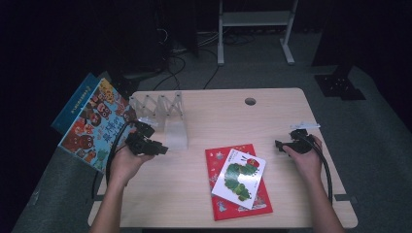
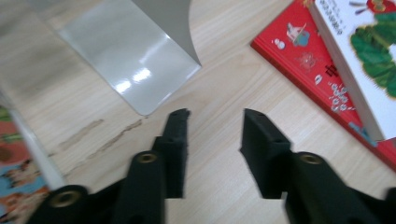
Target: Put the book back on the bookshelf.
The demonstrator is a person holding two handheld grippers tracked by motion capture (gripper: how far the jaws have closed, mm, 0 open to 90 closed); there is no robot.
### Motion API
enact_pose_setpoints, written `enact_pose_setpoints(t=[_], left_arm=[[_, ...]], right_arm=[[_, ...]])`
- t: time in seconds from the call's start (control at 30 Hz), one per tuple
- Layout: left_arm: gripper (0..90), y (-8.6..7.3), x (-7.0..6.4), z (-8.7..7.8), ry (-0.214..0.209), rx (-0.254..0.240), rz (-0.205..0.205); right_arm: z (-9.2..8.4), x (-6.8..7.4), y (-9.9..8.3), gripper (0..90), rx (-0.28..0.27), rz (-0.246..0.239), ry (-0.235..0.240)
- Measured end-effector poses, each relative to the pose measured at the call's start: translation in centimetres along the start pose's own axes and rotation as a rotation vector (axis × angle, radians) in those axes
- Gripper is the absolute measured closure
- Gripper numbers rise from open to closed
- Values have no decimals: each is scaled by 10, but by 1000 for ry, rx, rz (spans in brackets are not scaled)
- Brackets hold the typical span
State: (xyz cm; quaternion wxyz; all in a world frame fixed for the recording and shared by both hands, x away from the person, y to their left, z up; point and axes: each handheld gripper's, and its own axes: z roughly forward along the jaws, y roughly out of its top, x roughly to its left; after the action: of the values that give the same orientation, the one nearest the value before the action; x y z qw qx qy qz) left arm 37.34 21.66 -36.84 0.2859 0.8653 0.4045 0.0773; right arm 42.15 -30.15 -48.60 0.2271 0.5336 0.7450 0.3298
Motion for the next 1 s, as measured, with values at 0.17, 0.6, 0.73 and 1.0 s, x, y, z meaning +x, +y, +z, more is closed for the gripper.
enact_pose_setpoints(t=[0.17, 0.6, 0.73, 1.0], left_arm=[[374, -22, -4, 34, -2, -2, 63], [62, -48, -8, 75, 41, -6, 139], [0, -53, -6, 87, 40, 5, 148], [0, -66, 0, 87, 26, -110, 168]], right_arm=[[0, 2, 0, 130, 2, 16, -18], [-23, 15, -4, 558, -15, -47, 69], [-37, 24, -6, 720, -38, -41, 160], [-53, 40, -9, 895, -35, -82, 262]])
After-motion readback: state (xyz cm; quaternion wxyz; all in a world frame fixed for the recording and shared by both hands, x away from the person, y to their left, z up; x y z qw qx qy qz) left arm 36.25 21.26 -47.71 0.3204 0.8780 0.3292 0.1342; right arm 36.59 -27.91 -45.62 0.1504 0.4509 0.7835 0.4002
